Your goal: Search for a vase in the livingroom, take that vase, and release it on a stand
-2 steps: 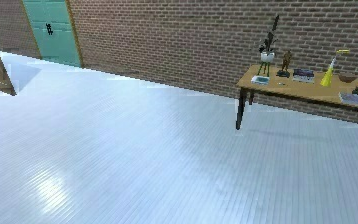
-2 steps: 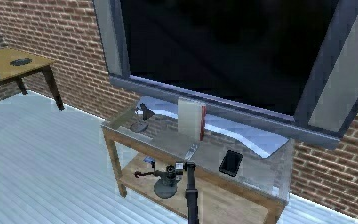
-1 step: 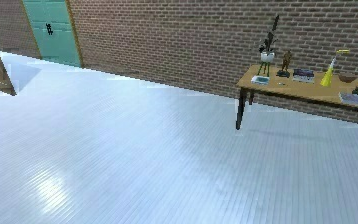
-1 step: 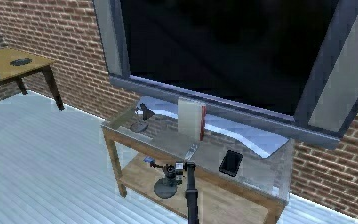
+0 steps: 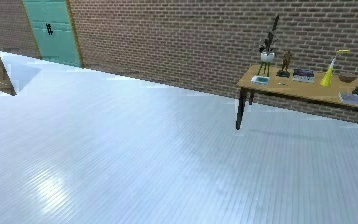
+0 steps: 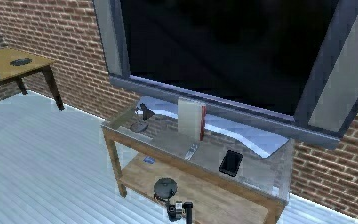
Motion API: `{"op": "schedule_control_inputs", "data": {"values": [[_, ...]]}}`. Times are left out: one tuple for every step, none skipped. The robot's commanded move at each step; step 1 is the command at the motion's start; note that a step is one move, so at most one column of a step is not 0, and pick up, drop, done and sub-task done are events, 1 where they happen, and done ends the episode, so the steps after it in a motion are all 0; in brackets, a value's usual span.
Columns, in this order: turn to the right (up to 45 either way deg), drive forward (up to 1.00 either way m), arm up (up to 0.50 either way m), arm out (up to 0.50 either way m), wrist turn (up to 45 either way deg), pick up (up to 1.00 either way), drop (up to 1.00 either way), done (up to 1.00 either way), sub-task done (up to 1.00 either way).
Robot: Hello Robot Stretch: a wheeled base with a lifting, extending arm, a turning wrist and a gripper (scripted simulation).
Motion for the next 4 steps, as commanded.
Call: {"op": "schedule_control_inputs", "data": {"values": [[0.0, 0.00, 0.00, 0.00, 0.0, 1.00, 0.00, 0.00, 0.00], [0.0, 0.00, 0.10, 0.00, 0.0, 0.00, 0.00, 0.00, 0.00], [0.0, 0.00, 0.50, 0.00, 0.0, 0.00, 0.00, 0.00, 0.00], [0.0, 0.00, 0.00, 0.00, -45.0, 0.00, 0.00, 0.00, 0.00]]}}
